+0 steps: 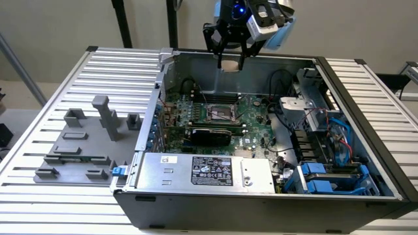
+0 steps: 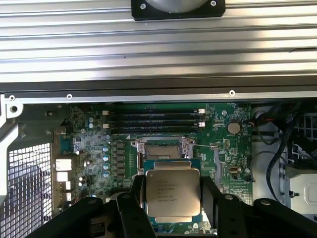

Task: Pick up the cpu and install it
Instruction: 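Place the cpu into insertion slot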

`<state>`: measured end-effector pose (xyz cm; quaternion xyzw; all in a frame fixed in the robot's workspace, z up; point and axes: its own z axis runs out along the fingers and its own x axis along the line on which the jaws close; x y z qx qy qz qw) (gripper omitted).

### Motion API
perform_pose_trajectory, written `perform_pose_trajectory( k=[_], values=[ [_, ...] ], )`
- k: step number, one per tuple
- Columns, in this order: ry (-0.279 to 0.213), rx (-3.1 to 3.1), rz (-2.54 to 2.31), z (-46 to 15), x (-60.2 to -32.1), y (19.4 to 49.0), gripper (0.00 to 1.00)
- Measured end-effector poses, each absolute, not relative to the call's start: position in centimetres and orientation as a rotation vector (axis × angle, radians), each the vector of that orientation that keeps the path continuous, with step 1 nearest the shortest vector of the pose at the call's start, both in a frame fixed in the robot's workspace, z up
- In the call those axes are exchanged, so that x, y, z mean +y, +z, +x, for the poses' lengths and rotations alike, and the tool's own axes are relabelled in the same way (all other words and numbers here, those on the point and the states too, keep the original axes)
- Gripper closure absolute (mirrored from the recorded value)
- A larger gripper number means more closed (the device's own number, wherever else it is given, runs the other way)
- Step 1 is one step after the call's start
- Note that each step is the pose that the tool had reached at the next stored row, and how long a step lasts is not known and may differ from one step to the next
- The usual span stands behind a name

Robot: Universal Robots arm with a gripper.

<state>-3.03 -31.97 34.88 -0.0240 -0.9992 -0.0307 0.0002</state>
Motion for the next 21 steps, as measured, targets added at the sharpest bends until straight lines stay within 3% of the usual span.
perform_pose_trajectory(
  k=[21],
  values=[
    [-0.095,-3.085,-0.639,-3.0,-32.0,33.4,0.45]
  ],
)
